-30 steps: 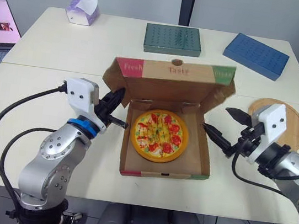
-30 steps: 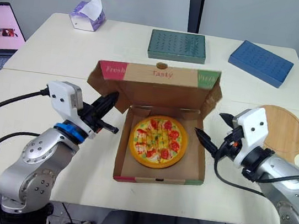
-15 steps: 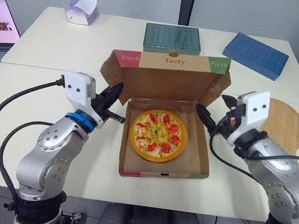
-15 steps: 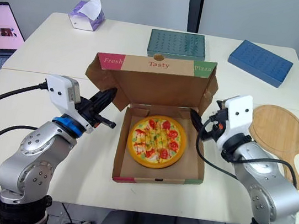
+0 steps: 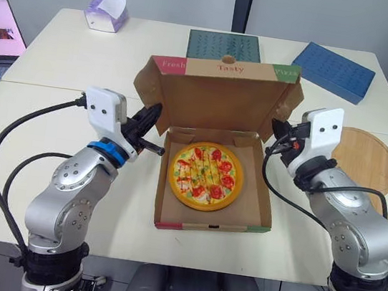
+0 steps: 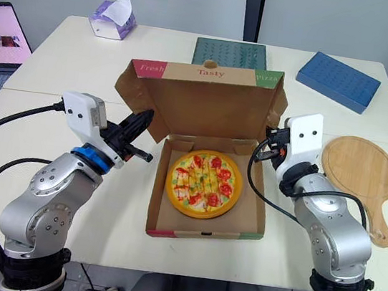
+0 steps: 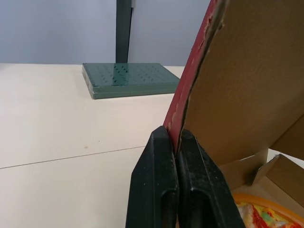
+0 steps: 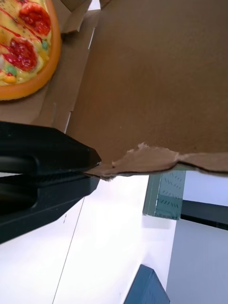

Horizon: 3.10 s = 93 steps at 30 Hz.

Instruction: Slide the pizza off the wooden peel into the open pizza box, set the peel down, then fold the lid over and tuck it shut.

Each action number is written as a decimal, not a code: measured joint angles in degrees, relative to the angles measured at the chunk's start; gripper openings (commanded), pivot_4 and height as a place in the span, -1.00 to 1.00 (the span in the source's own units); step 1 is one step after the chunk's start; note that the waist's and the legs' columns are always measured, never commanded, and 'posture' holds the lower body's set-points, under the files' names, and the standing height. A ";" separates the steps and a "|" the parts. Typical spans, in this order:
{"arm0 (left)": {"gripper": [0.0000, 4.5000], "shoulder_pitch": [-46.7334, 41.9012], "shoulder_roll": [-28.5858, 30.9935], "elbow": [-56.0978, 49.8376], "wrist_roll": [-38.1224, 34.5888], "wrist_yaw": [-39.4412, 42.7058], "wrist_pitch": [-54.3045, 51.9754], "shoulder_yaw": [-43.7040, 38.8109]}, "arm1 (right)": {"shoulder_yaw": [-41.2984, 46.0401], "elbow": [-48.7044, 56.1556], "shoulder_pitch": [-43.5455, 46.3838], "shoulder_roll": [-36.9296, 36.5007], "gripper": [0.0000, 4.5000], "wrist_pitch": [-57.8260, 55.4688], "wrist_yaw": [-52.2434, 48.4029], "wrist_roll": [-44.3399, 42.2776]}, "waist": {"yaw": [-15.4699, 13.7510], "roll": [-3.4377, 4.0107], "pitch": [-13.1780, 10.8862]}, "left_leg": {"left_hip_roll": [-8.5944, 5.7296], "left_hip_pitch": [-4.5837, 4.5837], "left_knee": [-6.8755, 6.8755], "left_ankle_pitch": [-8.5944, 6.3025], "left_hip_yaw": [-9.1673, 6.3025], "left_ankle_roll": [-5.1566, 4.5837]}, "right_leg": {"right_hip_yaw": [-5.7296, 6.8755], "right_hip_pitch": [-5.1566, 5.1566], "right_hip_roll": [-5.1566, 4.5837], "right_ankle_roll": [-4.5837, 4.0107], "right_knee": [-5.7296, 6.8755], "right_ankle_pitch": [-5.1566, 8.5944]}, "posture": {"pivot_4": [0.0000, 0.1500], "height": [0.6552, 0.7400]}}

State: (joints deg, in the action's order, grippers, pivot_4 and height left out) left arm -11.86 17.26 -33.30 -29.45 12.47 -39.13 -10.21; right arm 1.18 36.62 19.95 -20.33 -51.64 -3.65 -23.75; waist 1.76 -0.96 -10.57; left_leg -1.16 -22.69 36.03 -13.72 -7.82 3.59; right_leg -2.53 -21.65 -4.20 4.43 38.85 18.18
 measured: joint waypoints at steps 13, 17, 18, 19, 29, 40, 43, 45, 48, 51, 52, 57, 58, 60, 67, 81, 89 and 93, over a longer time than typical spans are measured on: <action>-1.00 -2.16 -2.79 -4.56 -2.25 -5.61 -8.40 1.96 | 0.95 -0.31 1.01 0.01 -0.99 -1.68 -0.07 0.54 | -0.02 0.00 0.00 | -0.01 -0.03 0.00 0.00 0.00 0.00 | -0.01 -0.02 0.00 0.00 0.01 0.00 | 1.00 1.00; -1.00 -0.35 -3.05 -5.49 -3.50 -5.56 -8.20 1.71 | 1.10 0.69 1.00 0.06 -0.99 -2.87 -0.37 0.26 | -0.03 0.00 0.00 | -0.01 -0.03 0.00 0.00 -0.01 0.00 | -0.02 -0.02 0.00 0.00 0.01 0.00 | 1.00 1.00; -1.00 0.24 -3.05 -5.83 -3.79 -5.53 -8.09 1.62 | 1.15 1.01 0.98 0.08 -0.99 -3.09 -0.49 0.11 | -0.04 0.00 0.00 | -0.01 -0.03 0.00 0.00 -0.01 0.00 | -0.02 -0.02 0.00 0.00 0.01 0.00 | 1.00 1.00; -1.00 0.65 -3.02 -6.15 -4.05 -5.47 -8.04 1.50 | 1.32 1.47 0.91 0.12 -0.99 -3.41 -0.68 -0.08 | -0.06 0.00 0.00 | -0.01 -0.03 0.00 0.00 -0.01 0.00 | -0.02 -0.02 0.00 0.00 0.01 0.00 | 1.00 1.00; -1.00 6.71 0.42 -9.17 -8.24 -1.81 -6.82 -0.93 | 3.28 7.51 -3.03 0.24 -0.99 -6.24 -1.93 -2.43 | -0.07 0.01 0.00 | 0.00 0.00 -0.01 0.00 0.00 0.00 | -0.03 -0.01 0.00 0.00 0.01 0.00 | 1.00 1.00; -1.00 14.68 2.85 -11.32 -10.67 1.22 -3.99 -1.53 | 2.86 11.61 -9.79 0.52 -0.99 -6.44 -2.25 -3.28 | 0.06 0.02 0.01 | 0.02 0.02 -0.06 -0.01 0.01 -0.01 | -0.04 -0.02 0.00 -0.01 -0.01 0.01 | 1.00 1.00; -1.00 15.79 3.23 -11.34 -10.67 1.87 -2.94 -1.40 | 2.00 11.77 -10.56 0.93 -0.99 -5.86 -2.10 -2.92 | 0.06 0.02 0.02 | 0.03 0.03 -0.06 -0.01 0.02 -0.01 | -0.03 -0.01 0.00 -0.01 -0.01 0.01 | 1.00 1.00; -1.00 16.29 3.45 -11.31 -10.60 2.09 -2.43 -1.30 | 1.60 11.78 -11.46 1.43 -0.99 -4.89 -2.00 -2.35 | 0.06 0.02 0.02 | 0.02 0.03 -0.06 -0.01 0.03 -0.01 | -0.04 -0.01 0.00 -0.01 -0.02 0.01 | 1.00 1.00; -1.00 17.46 3.83 -11.20 -10.22 2.36 -1.26 -0.59 | 1.01 11.78 -12.99 2.14 -0.99 -3.81 -1.79 -1.99 | 0.08 0.04 0.02 | 0.03 0.04 -0.08 -0.01 0.04 -0.01 | -0.05 -0.01 0.00 -0.01 -0.03 0.01 | 1.00 1.00; -1.00 18.10 3.92 -11.04 -9.76 2.78 -0.20 -0.01 | 0.40 11.78 -13.93 2.56 -0.99 -2.78 -1.66 -1.51 | 0.06 0.04 0.02 | 0.03 0.05 -0.08 -0.01 0.03 -0.01 | -0.04 0.01 0.00 -0.01 -0.03 0.01 | 1.00 1.00; -1.00 18.28 3.93 -10.95 -9.68 2.94 0.04 0.04 | 0.25 11.78 -14.09 2.56 -0.99 -2.54 -1.67 -1.39 | 0.06 0.04 0.02 | 0.03 0.05 -0.08 -0.01 0.04 -0.01 | -0.05 0.00 0.00 -0.01 -0.04 0.01 | 1.00 1.00; -1.00 18.71 3.96 -10.24 -9.21 3.30 1.89 0.80 | -0.07 11.73 -14.32 2.56 -0.99 -2.00 -1.72 -0.70 | 0.04 0.04 0.02 | 0.03 0.05 -0.08 -0.01 0.03 -0.01 | -0.04 0.01 0.00 -0.01 -0.04 0.01 | 1.00 1.00; -1.00 18.22 3.95 -10.01 -8.91 3.16 1.98 0.98 | -0.06 11.68 -14.31 2.58 -0.99 -1.99 -1.72 -0.57 | -0.03 0.04 0.02 | 0.02 0.05 -0.08 -0.01 0.02 -0.01 | -0.03 0.01 0.00 -0.01 -0.04 0.01 | 1.00 1.00; -1.00 17.14 3.79 -9.82 -8.70 2.36 1.74 1.12 | -0.06 11.59 -14.22 2.70 -0.99 -1.98 -1.72 -0.51 | -0.07 0.04 0.02 | 0.02 0.05 -0.07 -0.01 0.01 -0.01 | -0.03 0.03 0.00 -0.01 -0.04 0.01 | 1.00 1.00; -1.00 9.50 0.86 -9.32 -11.06 -6.16 -4.53 0.61 | 1.63 10.44 -10.27 4.04 -0.99 -4.17 -1.58 -1.72 | -0.08 0.01 0.01 | 0.00 0.00 -0.04 -0.01 -0.03 -0.01 | -0.01 0.02 0.00 0.00 -0.03 0.01 | 1.00 1.00; -1.00 3.04 -2.25 -7.92 -14.46 -13.12 -11.86 0.91 | 3.31 9.15 -6.20 3.54 -0.99 -7.82 -2.19 -2.81 | -0.08 0.00 0.00 | -0.01 -0.03 -0.05 0.00 0.00 0.00 | -0.02 -0.04 0.00 0.00 -0.02 0.01 | 1.00 1.00; -1.00 9.17 -2.37 -9.65 -15.01 -10.40 -9.14 1.44 | 3.45 9.29 -7.37 3.42 -0.99 -8.06 -2.56 -2.94 | -0.06 0.02 0.01 | 0.00 -0.01 -0.06 0.00 0.02 0.00 | -0.04 -0.04 0.00 0.00 -0.02 0.01 | 1.00 1.00; -1.00 11.30 -2.35 -9.93 -15.07 -8.90 -7.53 1.94 | 3.45 9.73 -8.33 3.57 -0.99 -8.01 -2.54 -2.93 | -0.06 0.04 0.03 | 0.00 0.04 -0.06 0.00 0.02 0.00 | -0.04 0.01 0.00 -0.01 -0.02 0.01 | 1.00 1.00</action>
State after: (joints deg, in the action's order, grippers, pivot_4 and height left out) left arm -0.56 14.92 -43.22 -44.52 3.57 -46.65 -8.26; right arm 4.62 46.35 11.62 -16.76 -59.65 -6.20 -26.68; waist 1.70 -0.92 -10.54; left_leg -1.16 -22.66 35.97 -13.72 -7.80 3.59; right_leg -2.57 -21.64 -4.20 4.42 38.83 18.19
